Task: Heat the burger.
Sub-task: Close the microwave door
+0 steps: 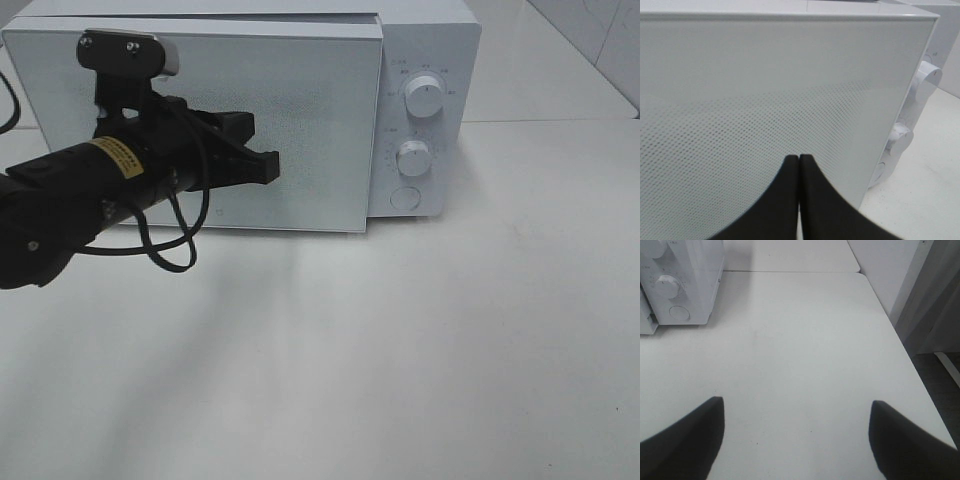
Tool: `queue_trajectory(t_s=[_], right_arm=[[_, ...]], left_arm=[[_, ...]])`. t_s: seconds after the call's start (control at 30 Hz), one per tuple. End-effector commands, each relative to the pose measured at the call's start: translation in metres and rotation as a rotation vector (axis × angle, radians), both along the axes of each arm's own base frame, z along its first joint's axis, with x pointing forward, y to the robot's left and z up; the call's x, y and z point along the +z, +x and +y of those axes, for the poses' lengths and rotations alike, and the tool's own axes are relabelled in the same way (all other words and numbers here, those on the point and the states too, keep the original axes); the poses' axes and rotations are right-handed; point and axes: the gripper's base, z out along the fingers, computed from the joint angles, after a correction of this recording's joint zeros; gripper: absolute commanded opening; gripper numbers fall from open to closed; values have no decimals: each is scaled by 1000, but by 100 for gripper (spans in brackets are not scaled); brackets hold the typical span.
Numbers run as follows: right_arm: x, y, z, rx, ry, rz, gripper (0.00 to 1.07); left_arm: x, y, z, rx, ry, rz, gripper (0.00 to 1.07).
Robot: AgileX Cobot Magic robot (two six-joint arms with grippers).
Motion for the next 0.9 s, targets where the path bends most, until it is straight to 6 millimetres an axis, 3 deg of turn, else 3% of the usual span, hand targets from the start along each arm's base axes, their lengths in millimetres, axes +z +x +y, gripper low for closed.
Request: queue_trajectory(t_s=[0.03,0.33,0.9], right_arm=[[0,-3,0,2,-1,-37,75],[0,-3,0,2,-1,-37,75],[0,-3,0,1,0,-37,75]], left_arm=[[2,6,-12,-2,-14,-6,0],[2,27,-38,9,-52,1,0],[6,61,-65,22,-88,-5,0]])
